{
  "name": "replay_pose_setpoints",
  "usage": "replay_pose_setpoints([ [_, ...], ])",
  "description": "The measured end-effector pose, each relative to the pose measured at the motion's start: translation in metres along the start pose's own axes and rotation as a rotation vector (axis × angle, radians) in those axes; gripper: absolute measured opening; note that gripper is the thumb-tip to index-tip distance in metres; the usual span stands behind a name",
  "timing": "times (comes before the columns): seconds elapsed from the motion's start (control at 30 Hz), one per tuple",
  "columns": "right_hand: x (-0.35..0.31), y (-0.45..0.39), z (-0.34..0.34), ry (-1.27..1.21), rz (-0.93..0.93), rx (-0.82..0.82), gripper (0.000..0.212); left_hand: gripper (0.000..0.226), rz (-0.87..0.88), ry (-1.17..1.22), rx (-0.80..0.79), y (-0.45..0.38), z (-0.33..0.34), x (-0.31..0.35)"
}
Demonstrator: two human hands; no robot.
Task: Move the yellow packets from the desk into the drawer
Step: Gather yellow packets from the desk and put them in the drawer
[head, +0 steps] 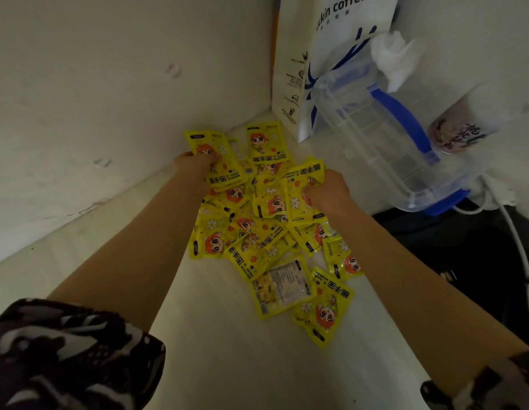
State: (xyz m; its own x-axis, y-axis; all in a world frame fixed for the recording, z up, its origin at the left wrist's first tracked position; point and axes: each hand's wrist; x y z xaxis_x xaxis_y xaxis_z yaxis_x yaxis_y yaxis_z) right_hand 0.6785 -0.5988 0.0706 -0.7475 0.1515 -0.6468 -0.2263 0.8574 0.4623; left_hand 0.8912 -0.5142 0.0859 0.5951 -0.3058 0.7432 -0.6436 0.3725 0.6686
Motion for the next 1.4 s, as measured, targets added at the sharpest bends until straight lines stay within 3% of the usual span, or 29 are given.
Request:
replay_pose_setpoints([
  [0.2, -0.002, -0.002, 0.008, -0.065, 0.044, -0.054, 0.030, 0.022, -0.053, -0.024, -0.016, 0.002, 0.011, -0.003],
  [0.37, -0.006, -0.002, 0.010, -0.005, 0.062, -0.050, 0.009, 0.019, -0.054, -0.029, -0.006, -0.001, -0.002, -0.009],
  [0.43, -0.011, 0.002, 0.010, 0.014, 0.063, -0.056, 0.031, 0.027, -0.046, -0.010, -0.004, 0.000, -0.011, -0.012],
  [0.5, -0.014, 0.005, 0.010, 0.015, 0.085, -0.082, 0.036, 0.028, -0.037, 0.002, 0.016, 0.003, -0.020, -0.015],
  [0.6, -0.016, 0.017, 0.004, -0.037, 0.098, -0.104, 0.009, 0.020, -0.031, 0.049, 0.018, 0.016, -0.037, -0.022],
  [0.63, -0.015, 0.022, 0.001, -0.067, 0.101, -0.114, 0.025, 0.020, -0.029, 0.066, 0.010, 0.021, -0.044, -0.025],
  [0.7, -0.014, 0.035, -0.006, -0.126, 0.102, -0.141, 0.044, 0.020, -0.022, 0.098, -0.018, 0.032, -0.056, -0.034],
  [0.93, 0.010, 0.101, -0.028, -0.199, 0.013, -0.159, 0.038, 0.017, -0.020, 0.133, -0.051, 0.095, -0.092, -0.083],
  [1.1, 0.037, 0.152, -0.036, -0.207, -0.039, -0.092, 0.020, 0.017, -0.045, 0.162, -0.104, 0.148, -0.115, -0.125],
  [1.4, 0.096, 0.243, -0.039, -0.261, -0.053, -0.088, 0.032, 0.019, -0.121, 0.130, -0.113, 0.218, -0.147, -0.184],
])
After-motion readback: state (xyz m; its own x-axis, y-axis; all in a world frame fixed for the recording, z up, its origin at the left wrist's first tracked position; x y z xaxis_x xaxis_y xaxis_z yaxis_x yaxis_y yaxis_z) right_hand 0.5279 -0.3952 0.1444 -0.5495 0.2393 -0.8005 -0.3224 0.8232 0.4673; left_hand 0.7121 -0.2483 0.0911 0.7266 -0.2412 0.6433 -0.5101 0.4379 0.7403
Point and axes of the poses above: each hand's wrist, its own y-axis away from the middle knuckle, its own z-axis out of the palm, x = y × z, and after that the axes turned 4 degrees about y, right-handed
